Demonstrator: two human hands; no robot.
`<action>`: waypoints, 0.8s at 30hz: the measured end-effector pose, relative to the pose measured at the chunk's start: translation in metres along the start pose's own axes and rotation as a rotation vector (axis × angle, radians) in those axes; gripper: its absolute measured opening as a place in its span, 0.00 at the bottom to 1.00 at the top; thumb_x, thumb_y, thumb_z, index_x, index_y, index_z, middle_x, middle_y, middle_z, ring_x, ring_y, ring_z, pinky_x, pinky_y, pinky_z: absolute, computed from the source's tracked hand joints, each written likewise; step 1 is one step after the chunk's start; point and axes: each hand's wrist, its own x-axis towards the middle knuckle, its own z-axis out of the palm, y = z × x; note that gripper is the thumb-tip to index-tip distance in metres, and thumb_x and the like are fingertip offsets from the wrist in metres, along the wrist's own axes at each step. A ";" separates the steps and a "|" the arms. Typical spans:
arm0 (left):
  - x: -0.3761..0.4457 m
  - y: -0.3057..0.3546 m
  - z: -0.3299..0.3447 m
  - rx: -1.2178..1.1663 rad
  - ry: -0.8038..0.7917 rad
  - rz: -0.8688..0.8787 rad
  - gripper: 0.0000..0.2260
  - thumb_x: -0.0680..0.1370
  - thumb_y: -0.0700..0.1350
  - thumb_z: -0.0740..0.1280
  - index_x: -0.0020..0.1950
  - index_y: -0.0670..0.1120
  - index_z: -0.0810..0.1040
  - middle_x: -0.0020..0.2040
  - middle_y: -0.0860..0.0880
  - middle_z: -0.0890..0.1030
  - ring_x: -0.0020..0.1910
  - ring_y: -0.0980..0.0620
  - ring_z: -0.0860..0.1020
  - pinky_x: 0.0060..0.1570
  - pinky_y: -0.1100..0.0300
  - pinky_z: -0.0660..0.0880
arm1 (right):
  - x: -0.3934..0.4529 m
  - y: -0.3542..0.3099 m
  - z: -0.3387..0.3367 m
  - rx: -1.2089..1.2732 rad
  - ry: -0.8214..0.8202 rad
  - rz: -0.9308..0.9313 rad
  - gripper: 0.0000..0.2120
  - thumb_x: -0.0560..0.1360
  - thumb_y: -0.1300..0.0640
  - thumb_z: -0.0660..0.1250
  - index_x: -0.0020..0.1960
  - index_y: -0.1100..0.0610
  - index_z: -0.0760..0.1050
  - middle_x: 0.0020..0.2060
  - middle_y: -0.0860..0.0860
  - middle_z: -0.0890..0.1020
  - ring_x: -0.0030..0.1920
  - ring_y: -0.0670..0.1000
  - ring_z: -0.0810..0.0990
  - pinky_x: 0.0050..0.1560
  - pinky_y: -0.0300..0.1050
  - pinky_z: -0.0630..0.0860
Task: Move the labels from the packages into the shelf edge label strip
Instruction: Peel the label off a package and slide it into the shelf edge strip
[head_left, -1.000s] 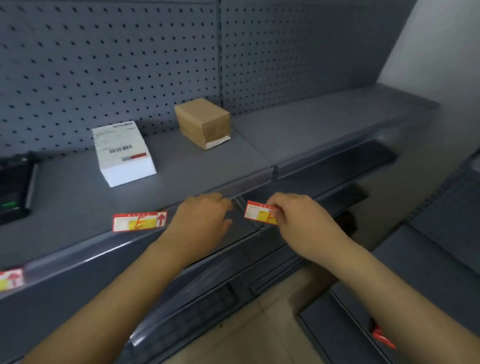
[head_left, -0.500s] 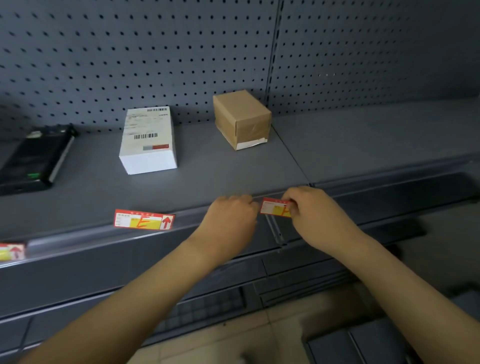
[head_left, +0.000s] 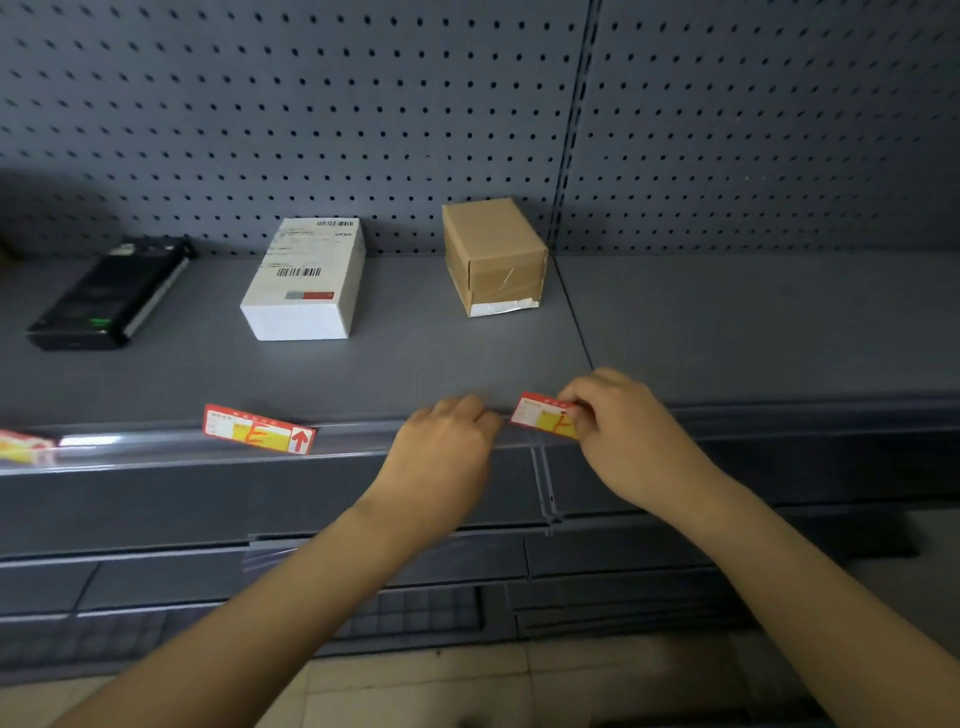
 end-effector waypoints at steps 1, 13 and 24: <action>0.000 0.002 0.000 0.009 0.004 -0.018 0.15 0.61 0.35 0.75 0.46 0.44 0.83 0.39 0.45 0.82 0.34 0.43 0.80 0.31 0.56 0.78 | 0.000 0.002 -0.001 0.010 -0.004 -0.015 0.07 0.78 0.61 0.60 0.51 0.57 0.77 0.47 0.51 0.75 0.45 0.49 0.75 0.46 0.48 0.76; 0.006 0.017 0.004 0.128 -0.014 -0.136 0.14 0.57 0.34 0.78 0.39 0.44 0.82 0.35 0.46 0.80 0.30 0.46 0.78 0.27 0.58 0.75 | 0.010 0.018 -0.006 0.052 0.024 -0.119 0.07 0.78 0.62 0.60 0.52 0.57 0.76 0.49 0.53 0.79 0.47 0.50 0.76 0.47 0.50 0.78; 0.000 0.023 0.003 0.042 -0.050 -0.161 0.16 0.54 0.34 0.78 0.36 0.47 0.82 0.33 0.47 0.78 0.26 0.46 0.78 0.20 0.59 0.71 | 0.028 0.008 0.008 0.207 0.106 -0.208 0.08 0.76 0.62 0.67 0.54 0.58 0.80 0.46 0.54 0.82 0.45 0.50 0.79 0.45 0.45 0.78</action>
